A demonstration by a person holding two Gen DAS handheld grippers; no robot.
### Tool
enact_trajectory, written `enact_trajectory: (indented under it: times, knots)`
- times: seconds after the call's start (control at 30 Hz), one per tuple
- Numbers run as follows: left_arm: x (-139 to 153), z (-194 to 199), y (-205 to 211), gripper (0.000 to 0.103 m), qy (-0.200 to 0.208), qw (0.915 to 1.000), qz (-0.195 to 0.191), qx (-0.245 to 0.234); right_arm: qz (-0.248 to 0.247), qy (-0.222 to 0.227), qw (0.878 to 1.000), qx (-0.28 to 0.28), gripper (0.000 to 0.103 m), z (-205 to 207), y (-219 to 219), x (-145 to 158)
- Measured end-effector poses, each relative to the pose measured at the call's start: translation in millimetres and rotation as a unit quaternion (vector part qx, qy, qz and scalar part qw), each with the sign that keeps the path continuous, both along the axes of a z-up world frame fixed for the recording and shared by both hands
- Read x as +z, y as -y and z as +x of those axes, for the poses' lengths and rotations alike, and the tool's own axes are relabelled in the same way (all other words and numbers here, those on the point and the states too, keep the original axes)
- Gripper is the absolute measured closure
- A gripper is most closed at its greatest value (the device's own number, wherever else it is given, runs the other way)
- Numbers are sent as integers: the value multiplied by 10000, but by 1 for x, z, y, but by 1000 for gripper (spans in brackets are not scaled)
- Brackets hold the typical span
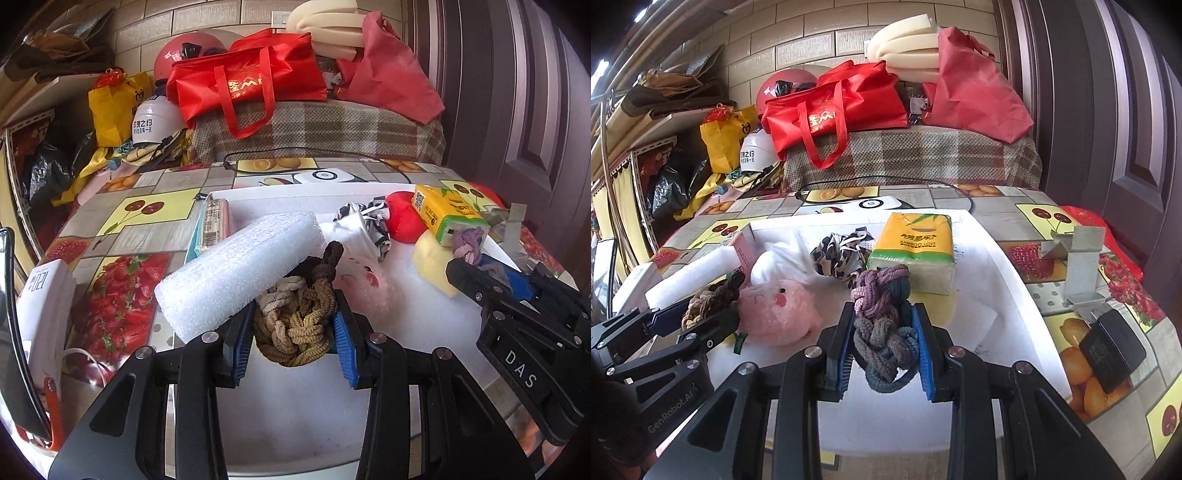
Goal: Organize soft objects
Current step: 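Lower both rope knots into the box and open both grippers, then move the right gripper toward the white foam strip beside the black phone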
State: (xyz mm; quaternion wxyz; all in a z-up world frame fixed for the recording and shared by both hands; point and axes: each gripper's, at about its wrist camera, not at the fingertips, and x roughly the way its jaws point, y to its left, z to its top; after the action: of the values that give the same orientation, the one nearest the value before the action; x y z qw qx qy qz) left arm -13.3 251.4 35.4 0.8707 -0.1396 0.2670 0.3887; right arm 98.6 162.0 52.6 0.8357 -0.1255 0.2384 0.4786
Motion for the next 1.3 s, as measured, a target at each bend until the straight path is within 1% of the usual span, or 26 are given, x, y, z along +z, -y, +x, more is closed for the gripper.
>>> enact_trajectory:
  times: [0.23, 0.3, 0.33, 0.47, 0.5, 0.53, 0.57, 0.6, 0.63, 0.67, 0.7, 0.73, 0.8, 0.93, 1.13, 1.3]
  knots:
    - [0, 15, -11, 64, -141, 9998, 90, 107, -106, -103, 9999, 11, 74, 8, -18, -1]
    - [-1, 18, -11, 59, -204, 9996, 132, 125, -135, -42, 9999, 24, 74, 5, -20, -1]
    - [0, 17, -10, 59, -202, 9996, 166, 129, -108, 17, 9999, 34, 74, 3, -19, 0]
    - [1, 14, -9, 48, -134, 9994, 220, 211, 0, 282, 9996, 35, 72, -5, -15, 3]
    - [2, 12, -10, 45, -115, 9993, 227, 268, 18, 336, 9994, 37, 69, -7, -14, 3]
    - [2, 10, -11, 43, -83, 9991, 217, 343, 33, 399, 9992, 8, 64, -8, -14, 4]
    - [2, 7, -12, 40, -33, 9989, 182, 424, 59, 430, 9990, -38, 58, -8, -13, 5]
    - [2, 4, -15, 34, 30, 9986, 116, 518, 93, 427, 9990, -108, 47, -7, -11, 5]
    - [1, 0, -19, 28, 106, 9980, 28, 623, 130, 389, 9990, -187, 39, -4, -10, 6]
    - [1, -4, -23, 15, 200, 9974, -72, 687, 190, 316, 9989, -292, 23, 0, -7, 6]
    - [0, -8, -26, 5, 299, 9968, -158, 728, 267, 233, 9987, -357, 13, 4, -4, 7]
    - [0, -11, -28, 2, 378, 9961, -202, 771, 350, 175, 9985, -393, 10, 6, -1, 7]
    - [2, -15, -26, 0, 488, 9955, -170, 792, 497, 185, 9976, -450, 0, 6, 5, 9]
    - [6, -18, -19, 0, 534, 9941, 61, 938, 655, 497, 9956, -450, 0, -5, 10, 13]
    - [8, -20, -12, 0, 546, 9943, 211, 886, 835, 656, 9927, -567, 0, -9, 17, 16]
    - [12, -25, -5, 0, 657, 9938, 367, 813, 980, 725, 9901, -694, 0, -11, 26, 18]
